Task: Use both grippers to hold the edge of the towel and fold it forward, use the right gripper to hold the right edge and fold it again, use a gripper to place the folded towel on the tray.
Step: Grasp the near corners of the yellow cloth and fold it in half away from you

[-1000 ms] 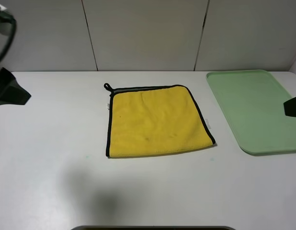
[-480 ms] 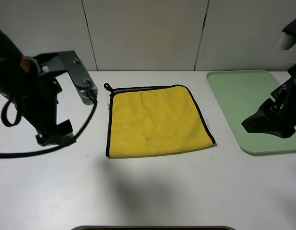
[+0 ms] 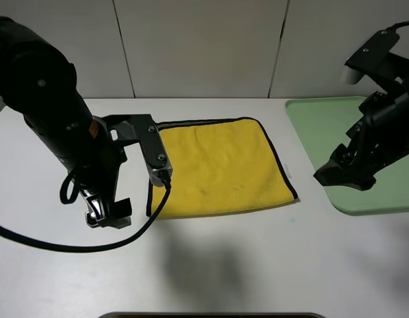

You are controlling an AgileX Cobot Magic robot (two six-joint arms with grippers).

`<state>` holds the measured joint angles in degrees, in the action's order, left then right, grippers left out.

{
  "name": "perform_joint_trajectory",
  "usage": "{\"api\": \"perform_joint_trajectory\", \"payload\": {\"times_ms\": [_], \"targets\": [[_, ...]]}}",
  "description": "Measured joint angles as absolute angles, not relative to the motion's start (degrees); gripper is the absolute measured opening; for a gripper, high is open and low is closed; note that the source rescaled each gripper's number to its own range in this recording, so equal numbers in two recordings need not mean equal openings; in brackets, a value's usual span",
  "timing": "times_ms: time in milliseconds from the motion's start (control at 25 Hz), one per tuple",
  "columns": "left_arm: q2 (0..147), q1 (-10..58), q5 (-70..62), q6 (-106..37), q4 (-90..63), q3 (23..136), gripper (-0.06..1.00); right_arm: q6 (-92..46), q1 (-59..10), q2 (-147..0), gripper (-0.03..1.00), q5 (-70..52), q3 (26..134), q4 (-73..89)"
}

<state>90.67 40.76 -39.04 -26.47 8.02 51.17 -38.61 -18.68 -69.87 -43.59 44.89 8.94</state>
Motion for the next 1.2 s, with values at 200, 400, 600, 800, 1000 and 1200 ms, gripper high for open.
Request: {"api": "perform_joint_trajectory", "payload": {"times_ms": [200, 400, 600, 800, 1000, 1200], "targets": [[91.96, 40.76, -36.90, -30.11, 7.64, 51.17, 0.99, -49.20, -18.68, -72.82, 1.00, -43.53, 44.89, 7.96], [94.24, 40.76, -34.95, -32.61, 7.60, 51.17, 0.98, -56.12, -18.68, -76.72, 1.00, -43.43, 44.89, 6.04], [96.42, 40.76, -33.14, -36.40, 7.60, 51.17, 0.98, -60.88, -18.68, -79.01, 1.00, -41.10, 44.89, 4.68], [98.29, 40.76, -31.32, -38.34, 7.52, 51.63, 0.98, -64.08, -18.68, -81.29, 1.00, -39.15, 44.89, 4.51], [100.32, 40.76, -30.17, -39.23, 7.58, 51.68, 0.98, -64.95, -22.39, -84.05, 1.00, -36.55, 44.89, 1.84], [101.70, 40.76, -29.54, -39.38, 7.58, 52.02, 0.98, -65.09, -29.59, -88.58, 1.00, -35.77, 44.90, -2.01]]}}
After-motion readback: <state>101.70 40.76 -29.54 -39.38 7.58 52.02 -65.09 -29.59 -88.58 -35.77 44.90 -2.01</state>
